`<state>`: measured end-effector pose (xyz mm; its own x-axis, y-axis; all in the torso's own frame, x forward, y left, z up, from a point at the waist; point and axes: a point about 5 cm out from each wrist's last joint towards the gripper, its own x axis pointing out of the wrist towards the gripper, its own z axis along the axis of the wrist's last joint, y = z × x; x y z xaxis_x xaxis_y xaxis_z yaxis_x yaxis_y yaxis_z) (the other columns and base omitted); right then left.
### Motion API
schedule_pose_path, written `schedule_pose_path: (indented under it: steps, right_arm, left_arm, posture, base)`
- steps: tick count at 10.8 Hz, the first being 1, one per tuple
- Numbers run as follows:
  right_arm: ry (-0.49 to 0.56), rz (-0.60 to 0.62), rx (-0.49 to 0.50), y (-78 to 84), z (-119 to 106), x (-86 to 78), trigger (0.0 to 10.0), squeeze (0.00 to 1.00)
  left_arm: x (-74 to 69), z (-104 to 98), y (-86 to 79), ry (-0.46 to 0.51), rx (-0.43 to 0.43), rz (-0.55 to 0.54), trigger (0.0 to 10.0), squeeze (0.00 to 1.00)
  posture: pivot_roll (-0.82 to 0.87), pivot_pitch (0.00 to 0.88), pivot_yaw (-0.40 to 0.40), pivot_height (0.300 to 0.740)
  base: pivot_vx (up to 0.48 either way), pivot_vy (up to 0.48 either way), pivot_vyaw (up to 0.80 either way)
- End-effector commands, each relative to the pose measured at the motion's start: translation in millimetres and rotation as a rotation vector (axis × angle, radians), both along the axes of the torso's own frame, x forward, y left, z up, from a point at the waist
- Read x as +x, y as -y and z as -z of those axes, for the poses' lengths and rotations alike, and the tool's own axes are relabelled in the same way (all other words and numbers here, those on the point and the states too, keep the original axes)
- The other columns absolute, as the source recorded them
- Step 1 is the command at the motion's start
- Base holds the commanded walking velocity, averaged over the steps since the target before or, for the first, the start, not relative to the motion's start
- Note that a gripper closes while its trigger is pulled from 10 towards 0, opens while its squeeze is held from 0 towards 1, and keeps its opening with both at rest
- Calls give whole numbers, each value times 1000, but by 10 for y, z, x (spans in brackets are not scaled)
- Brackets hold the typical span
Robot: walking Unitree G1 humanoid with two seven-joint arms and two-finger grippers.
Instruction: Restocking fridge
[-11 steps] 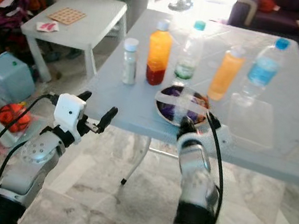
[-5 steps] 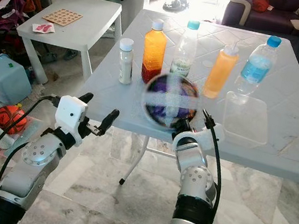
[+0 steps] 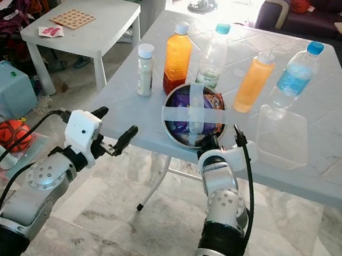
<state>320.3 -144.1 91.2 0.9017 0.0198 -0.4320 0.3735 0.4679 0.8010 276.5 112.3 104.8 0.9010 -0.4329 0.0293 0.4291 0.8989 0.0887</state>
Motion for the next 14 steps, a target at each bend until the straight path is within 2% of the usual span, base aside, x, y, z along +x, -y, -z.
schedule_pose_path:
  steps: [1,2,3,5,6,7,9,11,13,14]
  right_arm:
    - [-123,-28,-22,-39,216,-121,0,0]
    - [-111,-94,-89,-70,209,-226,0,0]
    - [-109,-115,-115,-62,207,-310,0,0]
    - [-90,-169,-196,51,222,-546,0,0]
    - [-41,-214,-235,87,163,-588,0,0]
    - [37,-249,-288,114,66,-603,0,0]
    - [139,-272,-381,153,-53,-551,0,0]
    - [196,-291,-457,139,-85,-518,10000,0]
    - [255,-327,-508,119,-127,-491,10000,0]
    - [292,-327,-502,102,-186,-455,10000,0]
  left_arm:
    - [3,-29,-31,12,15,-16,10000,0]
    - [-10,14,-97,-6,25,-63,10000,0]
    - [-26,61,-139,-28,37,-95,10000,0]
    - [-56,143,-231,-69,35,-139,10000,0]
    - [-4,113,-268,-62,23,-175,10000,0]
    - [66,82,-345,-50,13,-259,10000,0]
    - [102,130,-415,-49,39,-367,10000,0]
    - [40,244,-436,-80,55,-420,10000,0]
    - [80,222,-465,-69,42,-464,10000,0]
    - [135,189,-453,-60,33,-463,10000,0]
  posture:
    - [67,29,34,740]
    - [52,23,34,740]
    - [43,12,34,740]
    - [31,4,30,740]
    - [18,5,20,740]
    - [11,0,18,740]
    - [2,0,19,740]
    - [0,0,31,740]
    - [3,0,14,740]
    - [4,0,4,740]
  base:
    - [0,0,0]
    - [0,0,0]
    - [0,0,0]
    - [0,0,0]
    - [0,0,0]
    - [0,0,0]
    - [0,0,0]
    - [0,0,0]
    - [0,0,681]
    - [0,0,800]
